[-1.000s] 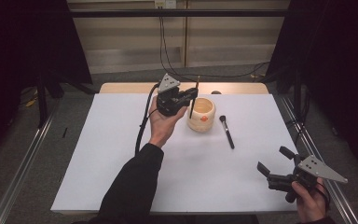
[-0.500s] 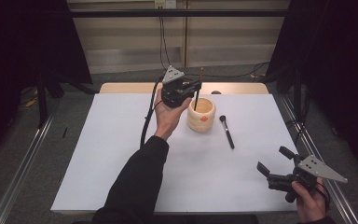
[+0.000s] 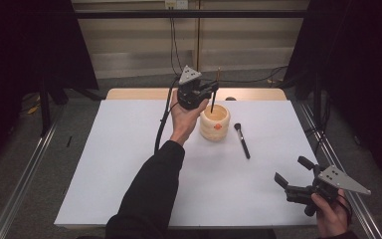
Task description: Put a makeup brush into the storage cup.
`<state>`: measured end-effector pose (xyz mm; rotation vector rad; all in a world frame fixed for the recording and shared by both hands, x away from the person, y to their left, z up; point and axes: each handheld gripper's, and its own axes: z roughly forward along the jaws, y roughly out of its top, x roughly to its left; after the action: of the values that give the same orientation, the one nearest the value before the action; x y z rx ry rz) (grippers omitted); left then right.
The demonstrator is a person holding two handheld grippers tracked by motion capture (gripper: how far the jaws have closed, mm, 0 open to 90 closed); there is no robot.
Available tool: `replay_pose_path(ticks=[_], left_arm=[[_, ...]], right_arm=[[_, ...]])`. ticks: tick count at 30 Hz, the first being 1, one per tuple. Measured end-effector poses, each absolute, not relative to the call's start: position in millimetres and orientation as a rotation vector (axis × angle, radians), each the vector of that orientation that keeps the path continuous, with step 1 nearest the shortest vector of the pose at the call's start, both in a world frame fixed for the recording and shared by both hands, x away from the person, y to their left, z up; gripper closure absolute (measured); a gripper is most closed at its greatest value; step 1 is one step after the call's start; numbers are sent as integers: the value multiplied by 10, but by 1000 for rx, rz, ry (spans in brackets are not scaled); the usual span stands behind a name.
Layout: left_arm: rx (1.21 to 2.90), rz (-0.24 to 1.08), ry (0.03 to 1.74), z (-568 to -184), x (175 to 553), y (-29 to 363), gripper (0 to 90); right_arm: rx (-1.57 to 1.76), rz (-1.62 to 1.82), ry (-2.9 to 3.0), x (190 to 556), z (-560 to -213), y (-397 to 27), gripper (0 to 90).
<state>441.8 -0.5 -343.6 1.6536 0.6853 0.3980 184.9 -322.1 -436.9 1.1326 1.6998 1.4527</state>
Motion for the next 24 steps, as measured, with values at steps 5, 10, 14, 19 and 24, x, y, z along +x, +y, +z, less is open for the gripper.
replay_pose_path(ticks=[5, 10, 14, 19, 24], left_arm=[[1666, 378, 703, -3534, 4459, -30, 834], [1659, 395, 707, -3591, 4462, -32, 833], [1636, 362, 707, -3661, 4485, -14, 833], [1664, 366, 701, -3751, 4487, -58, 833], [1679, 356, 688, -3835, 4483, -91, 831]], right_arm=[[1128, 1453, 1701, 1849, -4371, -3225, 0], [1129, 1451, 1700, 1846, -4371, -3226, 0], [1125, 1446, 1703, 1848, -4374, -3231, 0], [1119, 1442, 1706, 1851, -4373, -3228, 0], [1124, 1444, 1708, 1846, -4374, -3231, 0]])
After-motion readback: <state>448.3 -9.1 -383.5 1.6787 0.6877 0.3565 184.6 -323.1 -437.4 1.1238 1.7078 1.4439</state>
